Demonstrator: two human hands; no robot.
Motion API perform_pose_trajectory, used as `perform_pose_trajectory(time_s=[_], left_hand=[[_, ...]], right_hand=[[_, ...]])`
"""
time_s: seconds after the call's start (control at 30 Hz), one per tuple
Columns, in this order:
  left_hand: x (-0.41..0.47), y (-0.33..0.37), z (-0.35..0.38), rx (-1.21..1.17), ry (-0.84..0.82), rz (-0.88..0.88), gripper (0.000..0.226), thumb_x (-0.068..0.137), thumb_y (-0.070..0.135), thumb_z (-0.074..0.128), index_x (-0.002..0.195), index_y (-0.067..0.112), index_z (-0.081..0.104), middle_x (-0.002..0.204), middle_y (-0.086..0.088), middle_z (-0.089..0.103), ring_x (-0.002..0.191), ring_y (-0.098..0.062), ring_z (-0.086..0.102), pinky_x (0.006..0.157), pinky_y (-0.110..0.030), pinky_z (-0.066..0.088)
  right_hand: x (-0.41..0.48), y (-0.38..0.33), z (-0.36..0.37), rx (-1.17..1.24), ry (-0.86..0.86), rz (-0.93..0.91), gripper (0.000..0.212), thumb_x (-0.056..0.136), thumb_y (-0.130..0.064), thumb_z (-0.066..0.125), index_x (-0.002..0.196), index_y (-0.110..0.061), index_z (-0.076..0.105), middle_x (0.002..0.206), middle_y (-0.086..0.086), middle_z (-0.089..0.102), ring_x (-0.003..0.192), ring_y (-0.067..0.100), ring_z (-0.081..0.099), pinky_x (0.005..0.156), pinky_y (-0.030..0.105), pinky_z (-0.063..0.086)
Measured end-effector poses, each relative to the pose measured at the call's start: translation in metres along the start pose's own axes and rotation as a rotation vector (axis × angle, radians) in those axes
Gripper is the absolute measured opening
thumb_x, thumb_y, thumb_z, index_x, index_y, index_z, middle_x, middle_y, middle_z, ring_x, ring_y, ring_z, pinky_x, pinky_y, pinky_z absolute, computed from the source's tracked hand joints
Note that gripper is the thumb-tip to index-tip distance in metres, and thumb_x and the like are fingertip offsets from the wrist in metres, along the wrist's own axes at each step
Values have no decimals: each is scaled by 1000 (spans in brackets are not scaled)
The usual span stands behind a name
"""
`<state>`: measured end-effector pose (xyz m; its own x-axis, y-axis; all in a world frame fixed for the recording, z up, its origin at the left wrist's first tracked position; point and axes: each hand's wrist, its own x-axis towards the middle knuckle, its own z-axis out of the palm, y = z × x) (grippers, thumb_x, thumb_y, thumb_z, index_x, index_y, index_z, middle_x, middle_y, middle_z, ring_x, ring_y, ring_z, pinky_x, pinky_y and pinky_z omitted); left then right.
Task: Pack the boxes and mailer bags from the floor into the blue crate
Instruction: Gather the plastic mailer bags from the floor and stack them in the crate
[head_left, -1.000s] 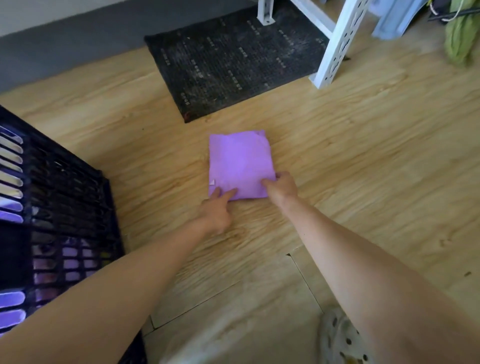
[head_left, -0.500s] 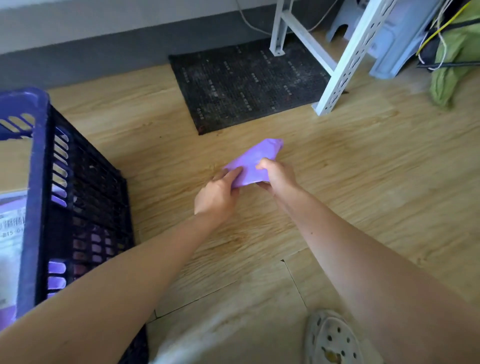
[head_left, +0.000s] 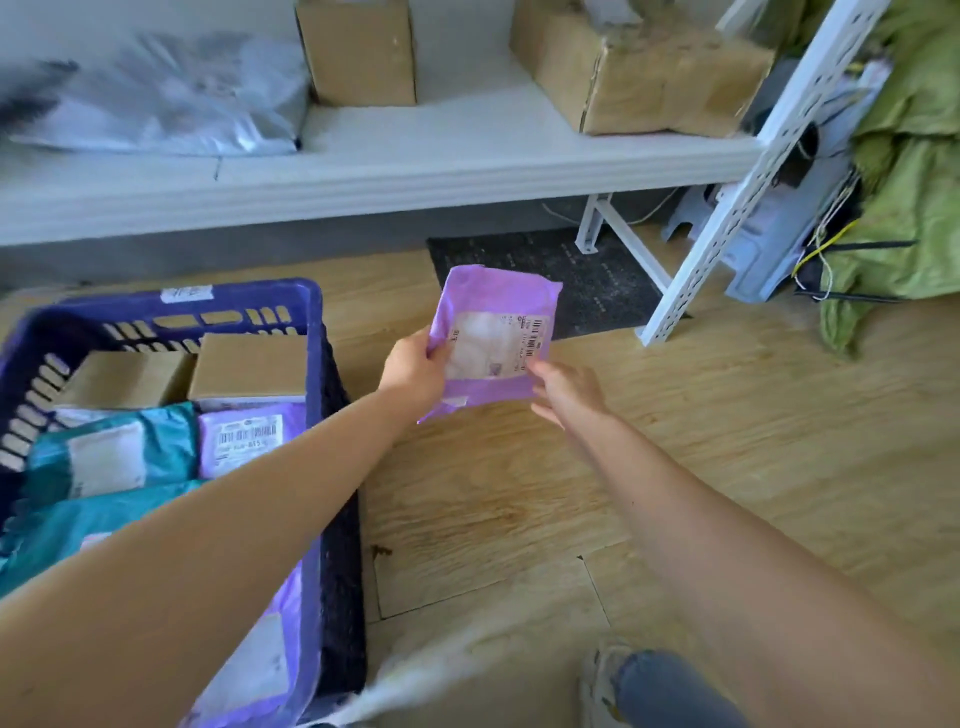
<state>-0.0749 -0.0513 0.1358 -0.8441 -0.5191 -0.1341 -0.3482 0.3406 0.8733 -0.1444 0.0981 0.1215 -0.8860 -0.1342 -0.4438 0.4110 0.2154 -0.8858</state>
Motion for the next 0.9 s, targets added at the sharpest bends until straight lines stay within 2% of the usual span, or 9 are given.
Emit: perform_pose_trajectory(time_s=[0.07,0.13,0.2,0.3,0.37,0.53,0.63,0.8,0.9], left_hand=[[-16,7,-24,-98,18,-19,14,99,16,43,92,14,55,78,2,56,71,-16,52,67,-26,45],[-34,11,-47,-188,30,-49,13,99,16,43,93,15,55,78,5,57,69,-10,55,61,-21,47],[-51,9,-72,-281,1,-86,11,99,17,45,96,18,56,90,0,63,80,-17,62,72,-31,55],[-74,4,-114,-322,-45,-151,12,99,21,46,103,17,57,94,-1,64,78,-16,62,68,-32,53],[-88,2,-143,-332,-43,-192,16,99,22,47,111,15,56,93,0,63,76,-15,61,63,-30,51],[-105,-12,-204,-333,-3,-251,26,97,21,50,121,12,57,113,-6,65,97,-26,63,80,-42,54],[-111,-23,-226,-311,39,-303,25,96,20,54,119,12,57,111,-5,65,97,-26,63,86,-47,53],[-125,-66,-260,-204,-235,-429,25,86,5,64,106,19,59,105,-3,67,84,-22,65,73,-40,55],[-112,-102,-268,-246,-73,-465,43,80,0,70,118,12,53,113,-10,65,87,-27,66,77,-46,57]], right_hand=[[-20,-8,7,-93,33,-76,36,89,-23,65,118,-4,56,117,12,61,105,27,59,97,45,48],[-37,-16,15,-164,32,-138,46,87,-28,66,122,-2,51,109,5,57,97,20,55,87,35,50],[-55,-27,22,-231,24,-201,57,87,-31,66,130,-2,42,115,6,53,101,20,53,79,27,41],[-81,-47,34,-274,-45,-251,74,85,-39,67,141,-7,31,136,7,46,122,23,49,89,28,37],[-99,-59,46,-235,-144,-239,84,75,-47,73,140,-10,35,136,6,50,119,23,55,99,36,44],[-132,-67,88,-215,-311,-256,43,82,-27,73,118,-17,52,116,4,65,100,21,66,91,45,53],[-145,-66,111,-260,-328,-259,47,82,-21,74,123,-15,51,118,4,64,100,21,65,88,42,54],[-153,-53,155,-400,-342,-293,63,87,-17,69,140,-10,36,129,5,51,102,19,55,75,29,49],[-146,-43,187,-432,-382,-328,72,86,-11,69,144,-20,28,139,6,45,111,21,56,69,26,52]])
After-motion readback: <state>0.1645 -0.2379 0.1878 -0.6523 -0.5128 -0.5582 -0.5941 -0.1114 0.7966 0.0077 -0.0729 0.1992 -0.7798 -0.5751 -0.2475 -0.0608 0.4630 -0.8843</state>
